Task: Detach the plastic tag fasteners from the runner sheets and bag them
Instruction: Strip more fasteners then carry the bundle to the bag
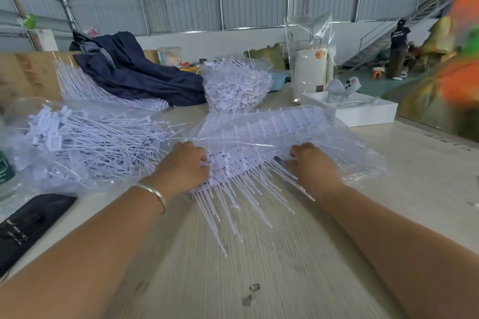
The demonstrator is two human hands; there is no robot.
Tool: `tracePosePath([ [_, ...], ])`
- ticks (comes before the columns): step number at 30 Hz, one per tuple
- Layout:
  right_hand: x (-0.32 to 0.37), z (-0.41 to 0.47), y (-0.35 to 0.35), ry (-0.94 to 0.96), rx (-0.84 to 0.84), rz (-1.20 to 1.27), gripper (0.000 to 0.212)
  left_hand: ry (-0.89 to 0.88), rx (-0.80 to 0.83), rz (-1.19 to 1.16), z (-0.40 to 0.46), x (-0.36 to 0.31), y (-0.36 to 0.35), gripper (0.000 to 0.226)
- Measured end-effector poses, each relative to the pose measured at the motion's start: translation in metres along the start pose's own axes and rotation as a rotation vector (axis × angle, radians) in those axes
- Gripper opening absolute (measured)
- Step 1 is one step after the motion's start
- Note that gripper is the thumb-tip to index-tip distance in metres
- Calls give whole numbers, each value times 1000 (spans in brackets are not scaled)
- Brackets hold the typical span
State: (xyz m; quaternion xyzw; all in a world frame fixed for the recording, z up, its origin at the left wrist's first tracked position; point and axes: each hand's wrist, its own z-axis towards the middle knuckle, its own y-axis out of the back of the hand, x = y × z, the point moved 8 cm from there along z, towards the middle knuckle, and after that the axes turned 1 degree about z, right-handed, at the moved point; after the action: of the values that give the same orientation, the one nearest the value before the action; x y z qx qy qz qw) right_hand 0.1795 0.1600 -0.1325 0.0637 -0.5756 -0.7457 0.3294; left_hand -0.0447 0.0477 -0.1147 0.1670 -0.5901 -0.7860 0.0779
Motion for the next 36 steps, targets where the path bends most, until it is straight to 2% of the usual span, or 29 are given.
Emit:
tracePosePath([
  [2,-2,4,2,-47,-9,26,24,89,-101,102,-9,7,10,10],
  [4,-4,6,1,-80,-23,45,23,240,-17,60,-17,24,7,10],
  [6,-4,5,0,-100,-28,22,19,395,170,-306,-24,39,-12,16],
  [8,-5,4,0,-115,-40,6,14,514,301,-722,-35,41,-26,11],
  [9,-4,2,1,-120,-55,6,12,527,323,-816,-38,41,-28,9],
  [11,-4,-1,3,-129,-91,32,7,515,343,-860,-43,41,-29,10],
  [12,-5,-3,4,-130,-111,48,4,493,362,-849,-45,39,-29,13],
  [15,-9,-7,6,-166,-155,136,16,389,403,-769,-50,29,-28,18],
  [17,-16,-9,9,-224,-161,232,15,370,357,-759,-51,27,-27,20],
  [21,-18,-12,4,-266,-79,502,23,425,228,-1062,-47,23,-33,6],
  [24,-21,-18,1,-339,-26,695,17,399,186,-1231,-47,15,-36,7],
  [25,-21,-18,5,-322,-25,637,16,390,174,-1229,-47,14,-35,11],
  [28,-14,-17,29,-147,-156,200,16,419,191,-1243,-48,16,-35,17],
  [30,9,-22,40,76,-231,160,19,451,243,-1264,-50,13,-34,13],
  [31,24,-25,39,200,-209,178,21,464,282,-1287,-51,10,-34,8],
  [33,50,-32,18,376,-25,193,33,508,373,-1365,-53,1,-35,11],
  [36,59,-36,-22,356,254,-22,51,489,488,-1289,-57,-10,-35,16],
])
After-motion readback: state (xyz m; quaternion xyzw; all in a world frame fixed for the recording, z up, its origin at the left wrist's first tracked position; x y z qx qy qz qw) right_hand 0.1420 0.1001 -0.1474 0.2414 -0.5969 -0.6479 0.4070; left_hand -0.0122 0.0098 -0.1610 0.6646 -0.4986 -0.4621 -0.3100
